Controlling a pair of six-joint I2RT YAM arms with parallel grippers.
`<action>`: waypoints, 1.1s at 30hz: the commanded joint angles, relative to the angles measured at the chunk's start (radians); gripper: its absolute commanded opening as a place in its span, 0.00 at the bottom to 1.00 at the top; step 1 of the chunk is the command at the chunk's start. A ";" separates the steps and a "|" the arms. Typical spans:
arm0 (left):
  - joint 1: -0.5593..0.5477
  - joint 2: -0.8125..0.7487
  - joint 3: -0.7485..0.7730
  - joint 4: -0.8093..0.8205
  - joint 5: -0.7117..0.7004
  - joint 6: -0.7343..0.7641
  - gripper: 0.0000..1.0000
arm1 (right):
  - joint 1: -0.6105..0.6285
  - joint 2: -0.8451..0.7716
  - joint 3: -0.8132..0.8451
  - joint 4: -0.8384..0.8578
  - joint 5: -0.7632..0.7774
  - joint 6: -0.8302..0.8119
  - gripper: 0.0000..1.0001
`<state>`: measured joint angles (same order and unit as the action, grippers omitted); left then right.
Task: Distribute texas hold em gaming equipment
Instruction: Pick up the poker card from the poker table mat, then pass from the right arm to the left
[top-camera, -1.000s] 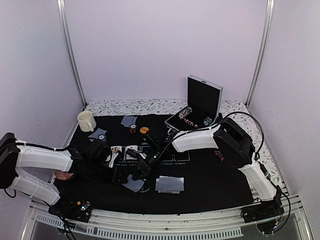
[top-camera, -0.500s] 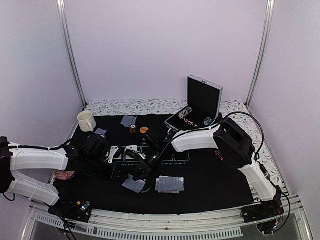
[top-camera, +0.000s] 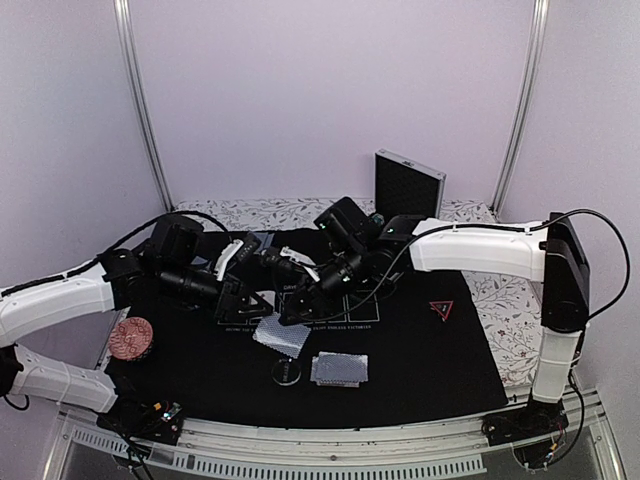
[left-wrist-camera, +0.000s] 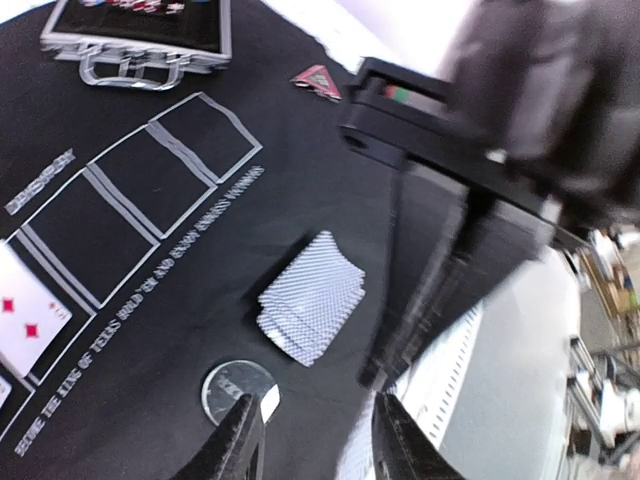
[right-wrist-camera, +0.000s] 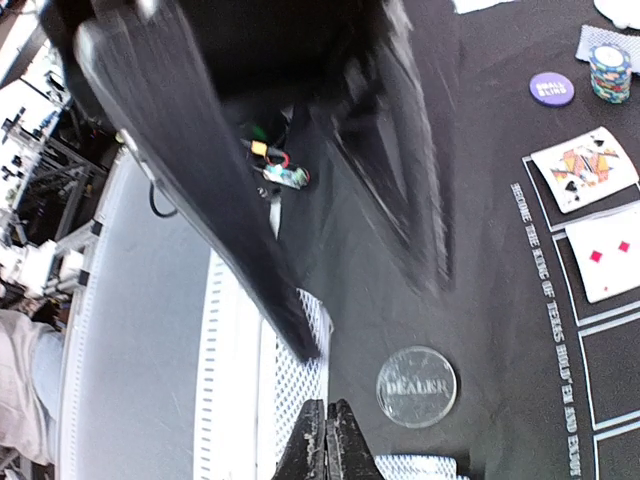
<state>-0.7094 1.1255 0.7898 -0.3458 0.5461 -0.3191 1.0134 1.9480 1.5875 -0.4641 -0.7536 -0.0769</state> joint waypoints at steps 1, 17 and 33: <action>0.014 -0.008 0.031 -0.043 0.134 0.083 0.39 | -0.003 -0.065 -0.079 0.000 0.061 -0.082 0.02; 0.013 -0.005 -0.012 0.016 0.163 0.106 0.38 | -0.003 -0.163 -0.132 0.058 0.057 -0.108 0.02; -0.038 0.025 0.004 0.057 0.241 0.142 0.00 | -0.009 -0.181 -0.163 0.109 0.065 -0.103 0.02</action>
<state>-0.7242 1.1648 0.7891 -0.3130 0.7700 -0.2035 1.0115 1.8141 1.4528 -0.3916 -0.6899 -0.1764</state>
